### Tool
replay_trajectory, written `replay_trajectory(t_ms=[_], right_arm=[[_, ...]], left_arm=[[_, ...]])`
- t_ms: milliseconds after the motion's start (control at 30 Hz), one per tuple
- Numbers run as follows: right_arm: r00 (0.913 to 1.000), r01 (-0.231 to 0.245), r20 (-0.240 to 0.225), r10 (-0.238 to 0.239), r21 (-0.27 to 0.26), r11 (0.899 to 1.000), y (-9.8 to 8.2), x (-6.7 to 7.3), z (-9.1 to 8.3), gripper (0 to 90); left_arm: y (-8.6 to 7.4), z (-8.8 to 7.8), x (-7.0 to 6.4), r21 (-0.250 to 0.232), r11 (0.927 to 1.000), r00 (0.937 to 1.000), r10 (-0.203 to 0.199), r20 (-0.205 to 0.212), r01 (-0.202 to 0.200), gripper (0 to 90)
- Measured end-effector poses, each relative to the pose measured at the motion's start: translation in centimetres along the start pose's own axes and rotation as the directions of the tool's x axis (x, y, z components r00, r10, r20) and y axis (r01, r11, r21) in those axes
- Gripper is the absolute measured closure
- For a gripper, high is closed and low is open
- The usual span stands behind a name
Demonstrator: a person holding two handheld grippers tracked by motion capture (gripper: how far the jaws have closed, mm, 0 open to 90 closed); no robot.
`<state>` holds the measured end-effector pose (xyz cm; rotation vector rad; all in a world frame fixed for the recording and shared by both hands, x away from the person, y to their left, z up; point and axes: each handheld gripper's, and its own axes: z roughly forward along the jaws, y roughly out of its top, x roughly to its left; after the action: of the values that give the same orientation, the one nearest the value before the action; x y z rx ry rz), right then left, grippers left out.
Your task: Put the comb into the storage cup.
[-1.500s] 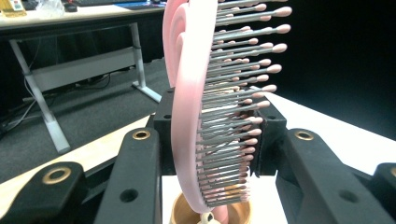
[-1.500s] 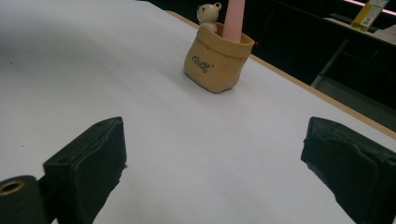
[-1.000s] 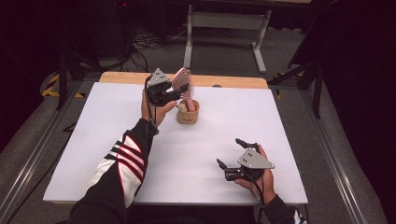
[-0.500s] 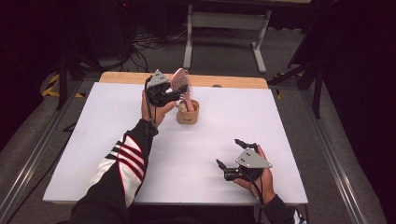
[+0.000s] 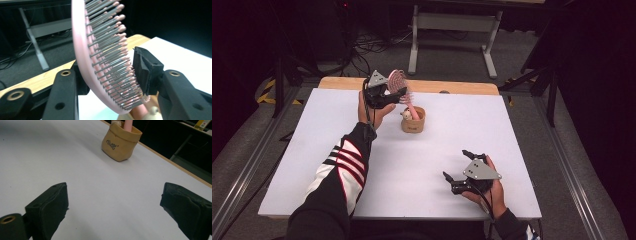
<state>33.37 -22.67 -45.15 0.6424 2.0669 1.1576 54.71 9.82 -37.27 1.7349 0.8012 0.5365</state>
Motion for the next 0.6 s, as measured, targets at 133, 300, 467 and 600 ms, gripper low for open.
replay_trajectory(t_ms=[133,300,467,600], right_arm=[[0.9999,0.002,-0.011,-0.002,0.010,1.000,0.0,0.0,0.0,8.1],[0.9999,0.003,-0.014,-0.003,0.014,1.000,0.0,0.1,0.1,8.1],[0.9995,0.015,-0.027,-0.014,0.029,0.999,-0.1,0.2,0.2,8.1],[0.9993,0.021,-0.031,-0.020,0.032,0.999,0.0,0.3,0.3,8.2]], left_arm=[[-0.1,0.0,0.3,0.005,0.9999,0.9999,-0.011,-0.009,0.011,49.0],[-0.2,-0.2,0.6,0.002,0.9996,0.9993,-0.027,-0.025,0.027,46.5],[-0.4,-0.2,1.1,0.016,0.9993,0.9990,-0.033,-0.029,0.034,40.2],[-0.7,-0.4,1.6,0.012,0.9985,0.9979,-0.053,-0.037,0.053,35.6]])
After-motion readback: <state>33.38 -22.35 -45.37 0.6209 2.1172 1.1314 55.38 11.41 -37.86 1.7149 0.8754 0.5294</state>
